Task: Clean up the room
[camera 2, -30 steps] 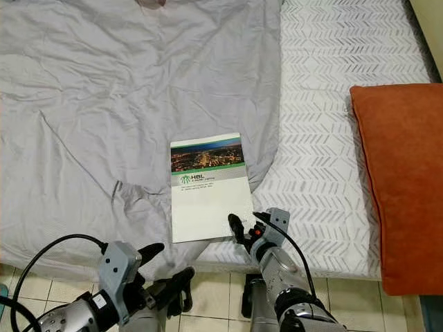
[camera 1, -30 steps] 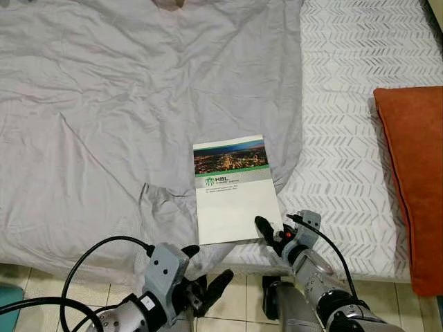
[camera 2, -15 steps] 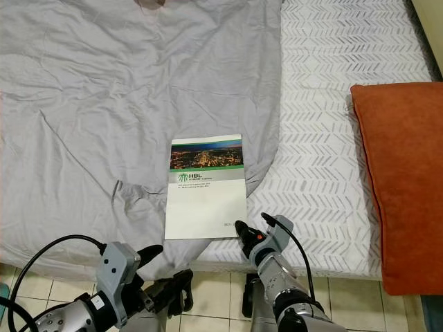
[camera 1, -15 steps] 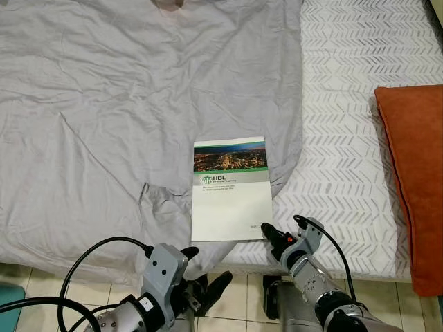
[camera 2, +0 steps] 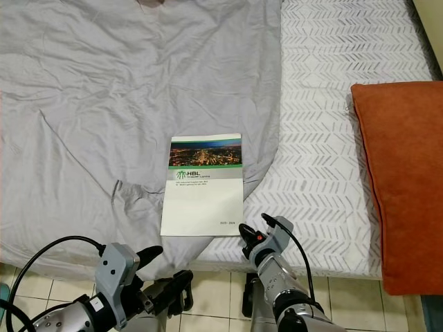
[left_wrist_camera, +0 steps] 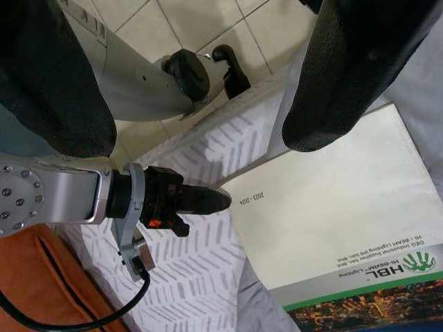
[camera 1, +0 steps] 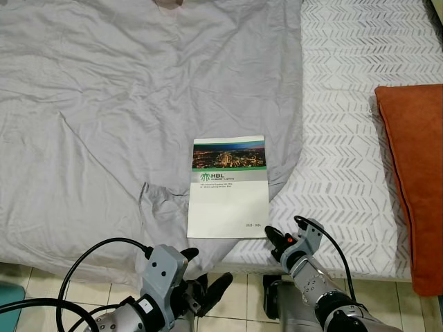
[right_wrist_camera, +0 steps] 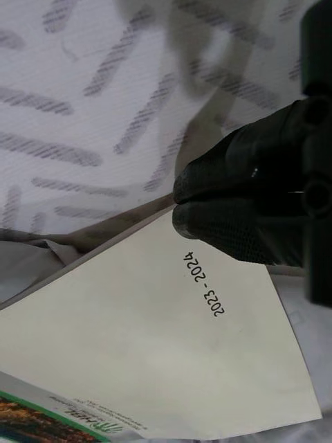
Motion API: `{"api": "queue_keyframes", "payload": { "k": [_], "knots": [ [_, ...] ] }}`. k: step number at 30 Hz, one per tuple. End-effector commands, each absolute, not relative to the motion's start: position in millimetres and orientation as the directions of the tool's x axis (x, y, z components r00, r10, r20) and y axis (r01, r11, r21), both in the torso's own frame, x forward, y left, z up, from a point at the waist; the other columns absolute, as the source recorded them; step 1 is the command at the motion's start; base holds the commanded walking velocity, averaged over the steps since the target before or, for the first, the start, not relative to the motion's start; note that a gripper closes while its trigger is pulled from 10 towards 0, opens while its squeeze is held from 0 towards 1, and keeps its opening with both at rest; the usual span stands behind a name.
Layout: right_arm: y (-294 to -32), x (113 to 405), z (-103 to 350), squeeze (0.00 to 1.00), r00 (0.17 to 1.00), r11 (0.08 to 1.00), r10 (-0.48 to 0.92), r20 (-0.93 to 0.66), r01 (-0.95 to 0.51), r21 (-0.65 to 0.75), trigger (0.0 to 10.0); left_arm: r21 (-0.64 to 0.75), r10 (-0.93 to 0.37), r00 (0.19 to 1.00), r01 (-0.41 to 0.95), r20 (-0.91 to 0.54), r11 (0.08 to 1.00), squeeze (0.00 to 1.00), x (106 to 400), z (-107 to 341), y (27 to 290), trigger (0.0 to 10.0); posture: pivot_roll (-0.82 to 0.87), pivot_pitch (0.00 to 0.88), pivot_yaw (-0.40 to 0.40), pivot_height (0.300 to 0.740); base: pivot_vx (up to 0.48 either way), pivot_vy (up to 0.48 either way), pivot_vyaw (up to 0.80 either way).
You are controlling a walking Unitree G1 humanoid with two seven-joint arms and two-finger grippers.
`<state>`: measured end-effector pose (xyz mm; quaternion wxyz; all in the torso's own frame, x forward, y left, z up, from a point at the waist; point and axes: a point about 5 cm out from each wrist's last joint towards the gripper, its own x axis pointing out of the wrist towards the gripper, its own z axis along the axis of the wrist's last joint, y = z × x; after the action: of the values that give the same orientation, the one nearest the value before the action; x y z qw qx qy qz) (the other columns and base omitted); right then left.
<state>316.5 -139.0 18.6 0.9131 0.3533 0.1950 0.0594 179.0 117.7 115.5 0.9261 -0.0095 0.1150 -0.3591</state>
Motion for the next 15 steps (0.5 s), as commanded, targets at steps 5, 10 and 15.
{"api": "queue_keyframes", "payload": {
  "k": [5,10,15],
  "knots": [
    [-162,344,67,0.00,0.976,0.766,0.207,-0.063,-0.122,0.631,0.0,-0.117,-0.656,0.723,0.648,-0.217,0.753,0.00,181,110,118,10.0,0.13,0.519,0.068,0.740,0.000,0.000,0.00],
    [-181,348,90,0.00,0.981,0.815,0.189,0.029,-0.173,0.553,0.0,-0.120,-0.658,0.726,0.648,-0.201,0.752,0.00,187,108,114,10.0,0.09,0.504,0.053,0.740,0.000,0.000,0.00],
    [-191,343,95,0.00,0.982,0.846,0.181,0.044,-0.179,0.502,0.0,-0.123,-0.663,0.724,0.653,-0.191,0.748,0.00,191,106,107,10.0,0.08,0.503,0.050,0.740,0.000,0.000,0.00]
  ]
}}
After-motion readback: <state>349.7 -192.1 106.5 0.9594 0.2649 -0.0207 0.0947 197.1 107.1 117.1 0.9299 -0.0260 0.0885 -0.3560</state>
